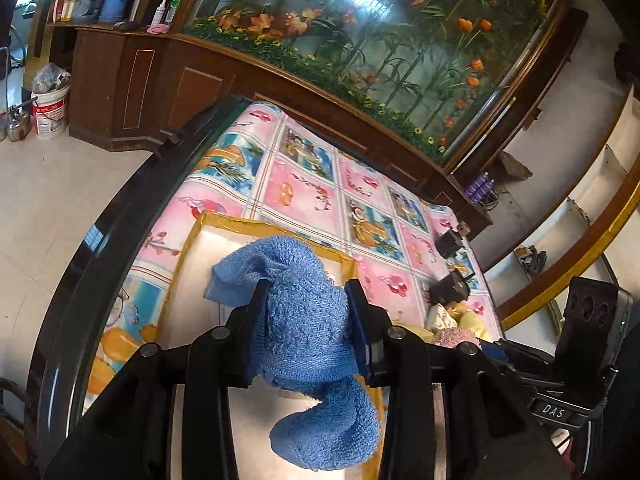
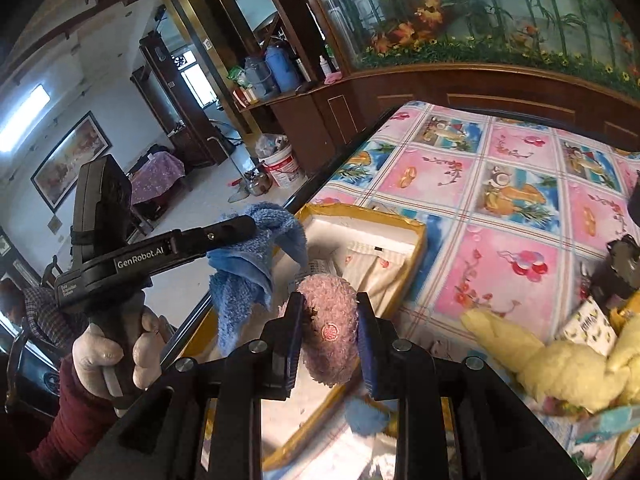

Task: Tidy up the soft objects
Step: 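Lower the towel and plush ball into the box and open both tools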

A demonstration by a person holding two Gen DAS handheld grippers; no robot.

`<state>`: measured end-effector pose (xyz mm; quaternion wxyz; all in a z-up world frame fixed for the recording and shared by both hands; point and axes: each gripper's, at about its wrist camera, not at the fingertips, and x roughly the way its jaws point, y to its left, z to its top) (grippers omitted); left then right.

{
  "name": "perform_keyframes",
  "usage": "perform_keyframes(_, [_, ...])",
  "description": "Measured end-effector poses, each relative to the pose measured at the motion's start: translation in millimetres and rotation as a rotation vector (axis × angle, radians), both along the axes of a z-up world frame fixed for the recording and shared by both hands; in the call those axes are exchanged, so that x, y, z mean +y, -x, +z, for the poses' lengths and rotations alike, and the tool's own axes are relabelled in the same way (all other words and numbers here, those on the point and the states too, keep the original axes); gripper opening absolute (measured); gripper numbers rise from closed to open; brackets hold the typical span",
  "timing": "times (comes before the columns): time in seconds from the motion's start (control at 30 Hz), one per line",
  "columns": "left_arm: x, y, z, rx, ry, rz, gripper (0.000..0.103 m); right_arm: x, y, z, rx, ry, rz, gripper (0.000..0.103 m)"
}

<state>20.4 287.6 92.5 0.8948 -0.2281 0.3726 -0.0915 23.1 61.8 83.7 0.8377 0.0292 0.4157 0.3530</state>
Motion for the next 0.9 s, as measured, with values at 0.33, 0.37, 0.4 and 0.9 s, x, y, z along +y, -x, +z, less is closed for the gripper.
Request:
perform_keyframes(0.33, [25.8, -27.7, -33.2, 0.062, 0.022, 0.059, 0.062, 65.4, -45.5, -40.1, -0.042, 0.138, 0.012, 0.026])
perform_keyframes(0.37, [27.6, -24.8, -32.0, 0.061, 0.025, 0.062, 0.063, 67.9, -46.1, -43.5, -0.048, 0.149, 0.014, 0.027])
perform_keyframes(0.4, [28.9, -21.2, -30.6, 0.058, 0.029, 0.064, 0.063, 70.9, -47.2, -46.6, -0.051, 0.158, 0.017, 0.027])
perform_keyframes(0.9, [41.7, 44.7, -9.1, -0.008, 0.033, 0.119, 0.063, 19.4, -41.8, -28.6, -0.016, 0.035, -0.065, 0.053])
